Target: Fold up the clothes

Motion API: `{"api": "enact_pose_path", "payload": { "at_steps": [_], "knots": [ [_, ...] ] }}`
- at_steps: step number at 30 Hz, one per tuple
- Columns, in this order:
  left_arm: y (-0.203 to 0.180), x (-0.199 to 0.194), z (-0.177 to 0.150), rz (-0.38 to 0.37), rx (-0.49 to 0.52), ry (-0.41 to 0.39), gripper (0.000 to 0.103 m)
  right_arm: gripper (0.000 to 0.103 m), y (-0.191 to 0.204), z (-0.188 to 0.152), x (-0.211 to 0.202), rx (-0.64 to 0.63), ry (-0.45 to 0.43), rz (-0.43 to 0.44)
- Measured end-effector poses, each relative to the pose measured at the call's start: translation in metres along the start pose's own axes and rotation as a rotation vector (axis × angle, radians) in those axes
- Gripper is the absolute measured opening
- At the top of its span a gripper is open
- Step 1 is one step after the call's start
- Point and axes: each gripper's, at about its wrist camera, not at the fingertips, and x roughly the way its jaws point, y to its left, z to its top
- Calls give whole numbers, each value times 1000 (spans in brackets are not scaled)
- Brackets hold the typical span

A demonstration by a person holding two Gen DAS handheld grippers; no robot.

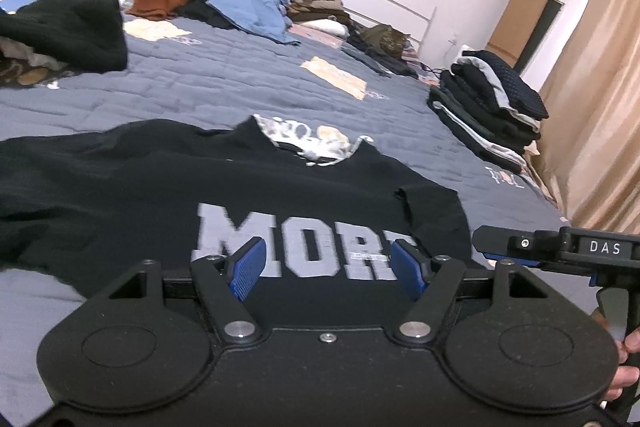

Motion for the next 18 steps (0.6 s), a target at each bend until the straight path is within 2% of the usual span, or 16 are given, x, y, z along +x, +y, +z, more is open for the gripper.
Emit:
{"api": "enact_pose_path", "payload": {
  "at_steps": [10, 15, 18],
  "knots": [
    [62, -34, 4, 119, -77, -62, 71, 49, 62, -16, 32, -83, 48, 98],
    [95, -48, -2, 225, -96, -87, 71, 49, 92, -26, 45, -124, 66, 162],
    [119, -52, -7, 293, -153, -88, 71, 49, 106, -34, 51, -145, 86, 202]
  ]
}}
